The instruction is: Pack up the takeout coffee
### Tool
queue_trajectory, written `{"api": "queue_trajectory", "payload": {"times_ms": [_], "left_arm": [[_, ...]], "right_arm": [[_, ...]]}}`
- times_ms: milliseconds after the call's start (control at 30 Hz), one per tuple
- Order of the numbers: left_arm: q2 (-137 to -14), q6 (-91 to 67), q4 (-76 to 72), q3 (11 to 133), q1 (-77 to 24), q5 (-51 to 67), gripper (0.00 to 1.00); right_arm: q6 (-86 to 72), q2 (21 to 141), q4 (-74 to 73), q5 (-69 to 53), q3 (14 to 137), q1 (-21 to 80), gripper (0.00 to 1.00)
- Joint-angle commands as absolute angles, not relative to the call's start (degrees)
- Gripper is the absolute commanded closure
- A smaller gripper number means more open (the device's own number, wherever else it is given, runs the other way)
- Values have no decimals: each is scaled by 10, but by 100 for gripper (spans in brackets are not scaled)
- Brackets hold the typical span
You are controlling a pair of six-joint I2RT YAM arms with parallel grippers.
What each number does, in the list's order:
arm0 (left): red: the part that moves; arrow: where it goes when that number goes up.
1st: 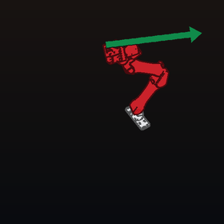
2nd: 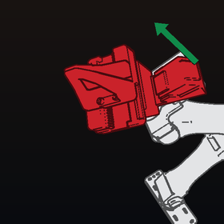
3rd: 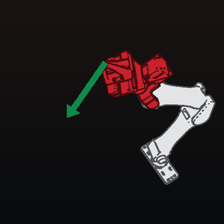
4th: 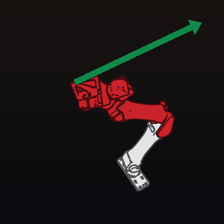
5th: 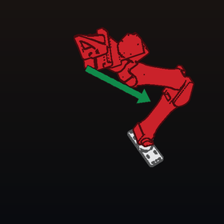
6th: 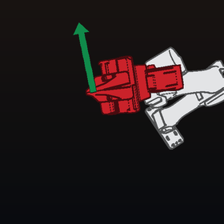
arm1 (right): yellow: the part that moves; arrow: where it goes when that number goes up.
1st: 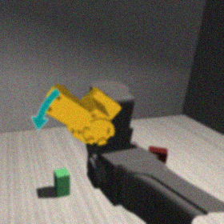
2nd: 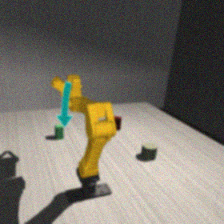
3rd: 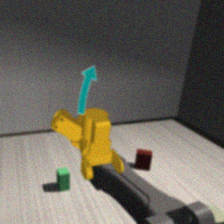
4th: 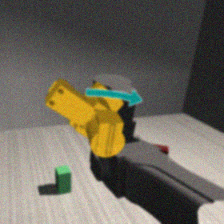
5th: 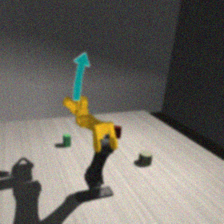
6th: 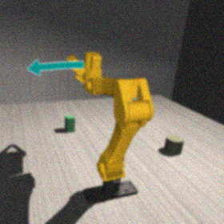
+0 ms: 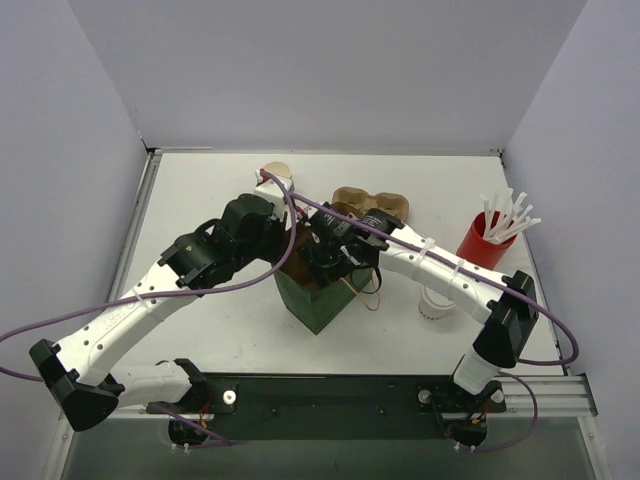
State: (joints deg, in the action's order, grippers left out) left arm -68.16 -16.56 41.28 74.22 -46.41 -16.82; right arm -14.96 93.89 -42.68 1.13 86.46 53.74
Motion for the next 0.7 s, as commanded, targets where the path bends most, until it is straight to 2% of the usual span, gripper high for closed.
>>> {"api": "queue_trajectory", "payload": {"times_ms": [0, 667], "left_arm": [[-690, -151, 395, 767, -483, -132, 100], [-694, -194, 434, 776, -490, -139, 100]], "right_arm": [[-144, 955, -434, 24, 925, 547, 33], [-193, 969, -472, -11, 1037, 533, 29]]}}
